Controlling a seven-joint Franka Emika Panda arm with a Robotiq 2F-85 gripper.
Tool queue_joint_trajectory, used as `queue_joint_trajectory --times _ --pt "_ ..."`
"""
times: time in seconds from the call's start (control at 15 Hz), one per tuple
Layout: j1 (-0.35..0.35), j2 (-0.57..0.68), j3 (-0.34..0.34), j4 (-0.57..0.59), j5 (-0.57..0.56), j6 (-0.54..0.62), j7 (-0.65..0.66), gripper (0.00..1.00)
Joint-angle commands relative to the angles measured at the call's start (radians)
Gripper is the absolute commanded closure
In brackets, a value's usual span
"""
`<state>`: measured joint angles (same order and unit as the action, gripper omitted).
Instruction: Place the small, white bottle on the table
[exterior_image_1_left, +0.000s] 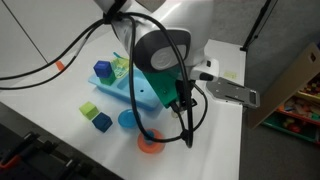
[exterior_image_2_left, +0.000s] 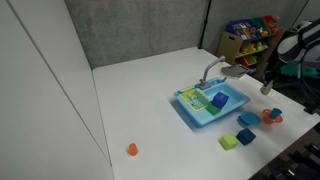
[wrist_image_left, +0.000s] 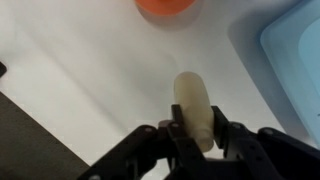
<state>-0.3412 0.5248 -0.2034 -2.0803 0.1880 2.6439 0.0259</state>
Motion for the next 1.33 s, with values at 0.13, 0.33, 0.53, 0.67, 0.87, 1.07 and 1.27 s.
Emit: queue_joint_trajectory --times 0.13,0.33,0.53,0.67,0.87,1.07,1.27 --pt "-0.067 0.104 0.059 0.076 0.064 0.067 -0.038 0.91" --pt "-0.087 0.156 0.074 0.104 0.071 0.088 -0.035 0.91" --pt "-0.107 0.199 0.094 0.127 0.081 0.102 -0.038 0.91" --pt "-0.121 0.225 0.107 0.144 0.088 0.104 -0.039 0.91" --pt "-0.132 0.255 0.118 0.164 0.088 0.104 -0.037 0.91" --pt "-0.13 0.265 0.117 0.17 0.081 0.109 -0.035 0.9" --pt "-0.121 0.247 0.115 0.153 0.073 0.11 -0.038 0.42"
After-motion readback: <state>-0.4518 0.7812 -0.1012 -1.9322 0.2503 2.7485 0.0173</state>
